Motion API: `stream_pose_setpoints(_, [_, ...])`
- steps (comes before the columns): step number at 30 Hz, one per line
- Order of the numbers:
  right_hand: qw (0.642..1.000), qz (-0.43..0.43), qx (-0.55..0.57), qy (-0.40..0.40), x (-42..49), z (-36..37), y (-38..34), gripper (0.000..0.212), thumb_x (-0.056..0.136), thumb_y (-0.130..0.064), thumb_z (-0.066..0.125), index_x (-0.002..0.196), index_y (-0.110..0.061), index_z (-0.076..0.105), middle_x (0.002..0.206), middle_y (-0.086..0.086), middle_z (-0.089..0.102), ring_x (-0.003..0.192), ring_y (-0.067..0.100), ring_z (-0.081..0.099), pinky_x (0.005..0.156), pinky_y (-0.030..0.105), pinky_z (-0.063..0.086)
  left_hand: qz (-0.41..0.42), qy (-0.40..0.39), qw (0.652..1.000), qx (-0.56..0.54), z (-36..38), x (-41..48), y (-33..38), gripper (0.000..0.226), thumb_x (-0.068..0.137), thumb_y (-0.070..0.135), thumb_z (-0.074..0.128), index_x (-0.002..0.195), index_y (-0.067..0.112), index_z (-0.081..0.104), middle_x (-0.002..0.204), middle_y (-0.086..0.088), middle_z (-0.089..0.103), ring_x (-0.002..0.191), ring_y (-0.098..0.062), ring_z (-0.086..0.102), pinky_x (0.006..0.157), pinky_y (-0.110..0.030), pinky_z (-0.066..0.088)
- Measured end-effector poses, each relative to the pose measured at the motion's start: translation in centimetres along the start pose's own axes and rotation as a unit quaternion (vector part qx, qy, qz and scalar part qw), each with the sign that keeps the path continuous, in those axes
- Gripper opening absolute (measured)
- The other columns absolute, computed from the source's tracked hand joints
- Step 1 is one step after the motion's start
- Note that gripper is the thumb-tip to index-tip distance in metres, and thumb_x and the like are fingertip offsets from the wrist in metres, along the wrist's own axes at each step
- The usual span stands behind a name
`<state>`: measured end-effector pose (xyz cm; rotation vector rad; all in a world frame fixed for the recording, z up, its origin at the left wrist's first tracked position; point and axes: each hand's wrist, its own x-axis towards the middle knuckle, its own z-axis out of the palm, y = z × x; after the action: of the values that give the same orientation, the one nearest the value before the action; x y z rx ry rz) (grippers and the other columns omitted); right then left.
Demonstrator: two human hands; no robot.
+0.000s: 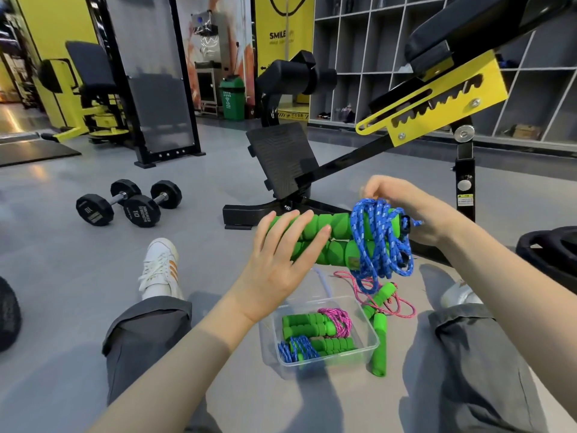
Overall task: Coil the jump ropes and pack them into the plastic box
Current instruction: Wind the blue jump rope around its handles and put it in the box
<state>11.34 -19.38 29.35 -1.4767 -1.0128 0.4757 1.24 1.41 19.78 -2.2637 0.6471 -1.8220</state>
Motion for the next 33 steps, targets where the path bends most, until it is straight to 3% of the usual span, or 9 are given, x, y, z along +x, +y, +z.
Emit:
stream_pose_setpoints(6, [0.997, 0.014, -0.035, -0.064, -0.7, -0.9, -0.9, 0.036, 0.055, -0.047, 0.084, 0.061, -0.017, 0.065, 0.066, -0.003, 0.051, 0.06, 0.012, 0.046, 0.056, 0.019, 0.04, 0.024, -0.011, 1.0, -0.002, 0.2, -0.4, 0.0, 0.038, 0.098, -0.005, 0.039, 0.132, 0.01, 0.045, 0.129, -0.02, 0.042, 0.116, -0.034, 0.048, 0.1, -0.055, 0.041])
stream_pose_setpoints(11, [0.984, 0.079, -0.092, -0.134, -1.1, -1.8, -2.2, 0.034, 0.054, -0.041, 0.086, 0.073, -0.017, 0.071, 0.071, -0.001, 0.058, 0.067, 0.012, 0.054, 0.065, 0.019, 0.047, 0.034, -0.029, 0.999, -0.006, 0.1, -0.7, -0.1, 0.04, 0.097, -0.007, 0.035, 0.132, 0.009, 0.045, 0.128, -0.02, 0.042, 0.115, -0.035, 0.048, 0.097, -0.057, 0.042])
stream_pose_setpoints(14, [0.969, 0.091, -0.172, -0.151, -1.2, -1.8, -3.0, 0.018, 0.065, -0.026, 0.076, 0.079, -0.013, 0.075, 0.07, -0.005, 0.059, 0.069, 0.012, 0.052, 0.066, 0.02, 0.044, 0.047, -0.046, 0.998, -0.006, 0.0, -1.1, -0.2, 0.042, 0.096, -0.008, 0.034, 0.133, 0.009, 0.044, 0.128, -0.02, 0.042, 0.116, -0.036, 0.048, 0.098, -0.058, 0.041])
stream_pose_setpoints(18, [0.964, 0.076, -0.211, -0.141, -1.2, -1.1, -3.5, 0.007, 0.074, -0.012, 0.068, 0.07, -0.013, 0.074, 0.068, -0.007, 0.054, 0.069, 0.011, 0.05, 0.067, 0.017, 0.042, 0.05, -0.06, 0.997, -0.008, 0.1, -1.2, 0.3, 0.04, 0.098, -0.006, 0.034, 0.135, 0.008, 0.042, 0.128, -0.021, 0.041, 0.116, -0.036, 0.048, 0.099, -0.058, 0.04])
stream_pose_setpoints(22, [0.986, 0.038, -0.122, -0.107, -1.3, -1.0, -3.3, 0.008, 0.072, -0.022, 0.07, 0.07, -0.014, 0.069, 0.078, 0.002, 0.053, 0.07, 0.017, 0.048, 0.064, 0.021, 0.045, 0.058, -0.087, 0.994, -0.022, 0.0, -1.3, 0.6, 0.04, 0.099, -0.006, 0.03, 0.136, 0.008, 0.04, 0.129, -0.021, 0.04, 0.117, -0.038, 0.047, 0.099, -0.06, 0.04])
stream_pose_setpoints(25, [0.997, 0.016, -0.064, -0.049, -1.4, -1.0, -2.2, 0.016, 0.071, -0.03, 0.073, 0.071, -0.017, 0.064, 0.071, 0.007, 0.047, 0.057, 0.011, 0.041, 0.052, 0.015, 0.039, 0.046, -0.076, 0.996, -0.029, -0.3, -0.9, 0.6, 0.039, 0.099, -0.006, 0.03, 0.135, 0.008, 0.042, 0.128, -0.021, 0.041, 0.117, -0.038, 0.047, 0.099, -0.059, 0.04])
stream_pose_setpoints(29, [0.999, 0.038, 0.021, 0.015, -1.7, -0.1, -0.1, 0.011, 0.08, -0.017, 0.054, 0.072, -0.014, 0.06, 0.061, -0.005, 0.054, 0.047, 0.005, 0.043, 0.045, 0.013, 0.037, 0.047, -0.032, 0.998, -0.015, -0.2, -0.1, 0.4, 0.037, 0.098, -0.002, 0.042, 0.134, 0.01, 0.044, 0.127, -0.02, 0.043, 0.117, -0.035, 0.048, 0.098, -0.056, 0.042])
stream_pose_setpoints(33, [0.99, 0.033, 0.094, 0.1, -1.6, 0.9, 0.8, 0.005, 0.084, -0.007, 0.055, 0.084, -0.01, 0.059, 0.055, -0.006, 0.059, 0.045, 0.005, 0.054, 0.046, 0.014, 0.044, 0.048, -0.018, 0.999, 0.013, -0.1, -0.6, -0.1, 0.037, 0.097, -0.001, 0.043, 0.132, 0.011, 0.046, 0.127, -0.019, 0.045, 0.115, -0.035, 0.05, 0.096, -0.055, 0.043])
